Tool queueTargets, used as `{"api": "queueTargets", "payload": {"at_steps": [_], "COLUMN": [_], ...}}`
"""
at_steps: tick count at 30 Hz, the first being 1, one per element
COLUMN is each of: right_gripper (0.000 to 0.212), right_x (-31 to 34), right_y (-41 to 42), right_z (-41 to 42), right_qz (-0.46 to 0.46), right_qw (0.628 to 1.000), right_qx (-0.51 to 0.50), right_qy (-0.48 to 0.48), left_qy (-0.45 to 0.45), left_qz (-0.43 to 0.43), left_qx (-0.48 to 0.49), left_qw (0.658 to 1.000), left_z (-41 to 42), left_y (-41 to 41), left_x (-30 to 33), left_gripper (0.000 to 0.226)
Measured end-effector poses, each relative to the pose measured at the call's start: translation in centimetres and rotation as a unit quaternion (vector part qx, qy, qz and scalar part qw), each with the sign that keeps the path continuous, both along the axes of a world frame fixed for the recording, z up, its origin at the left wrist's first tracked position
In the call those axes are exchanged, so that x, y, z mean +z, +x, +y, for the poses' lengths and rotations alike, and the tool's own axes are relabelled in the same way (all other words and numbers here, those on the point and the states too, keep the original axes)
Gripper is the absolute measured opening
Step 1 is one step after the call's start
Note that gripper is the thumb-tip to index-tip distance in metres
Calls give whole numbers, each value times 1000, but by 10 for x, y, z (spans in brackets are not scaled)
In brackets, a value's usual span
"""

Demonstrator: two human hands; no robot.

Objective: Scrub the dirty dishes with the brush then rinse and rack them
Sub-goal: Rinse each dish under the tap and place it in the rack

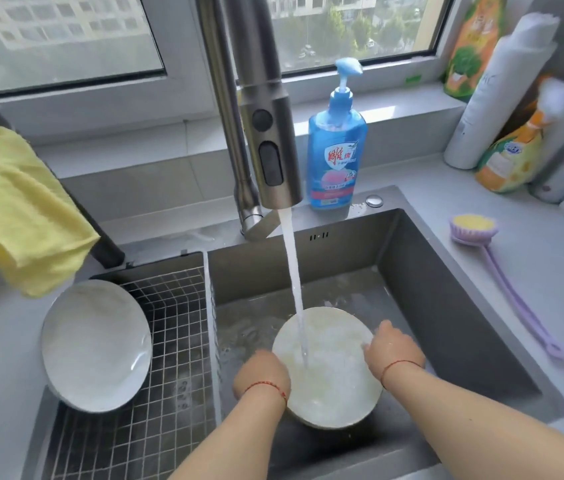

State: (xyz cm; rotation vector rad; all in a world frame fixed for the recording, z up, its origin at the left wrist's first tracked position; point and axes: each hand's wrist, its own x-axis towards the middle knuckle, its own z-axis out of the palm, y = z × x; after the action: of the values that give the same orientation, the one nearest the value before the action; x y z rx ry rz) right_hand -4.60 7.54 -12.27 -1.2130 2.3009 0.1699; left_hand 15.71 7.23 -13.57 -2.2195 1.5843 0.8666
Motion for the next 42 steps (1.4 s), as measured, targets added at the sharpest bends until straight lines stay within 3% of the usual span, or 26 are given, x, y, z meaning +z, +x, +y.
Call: {"api": "queueTargets", "payload": {"at_steps": [6, 12, 17, 20, 22, 26, 29, 33, 37, 42], "right_gripper": [49, 46, 39, 23, 24, 27, 27, 33, 36, 38], "right_x": [-9, -8, -7, -3, 3, 7, 14, 29, 44, 45], "right_y": [-15, -16, -26, -30, -33, -40, -40, -37, -39, -37], "right_z": [-5, -12, -9, -8, -6, -5, -9, -19, -34, -42], "right_qz": [-21, 32, -25, -84, -125, -166, -130, -126, -154, -186], "right_qw": [995, 988, 991, 991, 990, 986, 991, 981, 958, 945], "right_qx": [53, 102, 104, 82, 51, 3, 33, 59, 76, 92], "right_qy": [81, 110, 79, 65, 48, -4, -29, -137, -230, -254], "left_qy": [27, 28, 39, 33, 33, 25, 11, -2, 2, -5], "left_qz": [7, 14, 54, 103, 152, 286, 410, 546, 622, 663], "left_qx": [-9, 0, 6, 36, 76, 268, 392, 434, 397, 368], "left_qw": [1000, 1000, 998, 994, 985, 920, 823, 717, 675, 651], "left_z": [5, 3, 5, 6, 7, 17, 26, 32, 31, 33], "left_y": [2, 6, 11, 11, 9, 1, -7, -14, -16, -6], "left_x": [-24, -23, -22, -16, -13, -11, -10, 4, 22, 32], "left_gripper": [22, 25, 28, 28, 29, 15, 19, 39, 64, 69]}}
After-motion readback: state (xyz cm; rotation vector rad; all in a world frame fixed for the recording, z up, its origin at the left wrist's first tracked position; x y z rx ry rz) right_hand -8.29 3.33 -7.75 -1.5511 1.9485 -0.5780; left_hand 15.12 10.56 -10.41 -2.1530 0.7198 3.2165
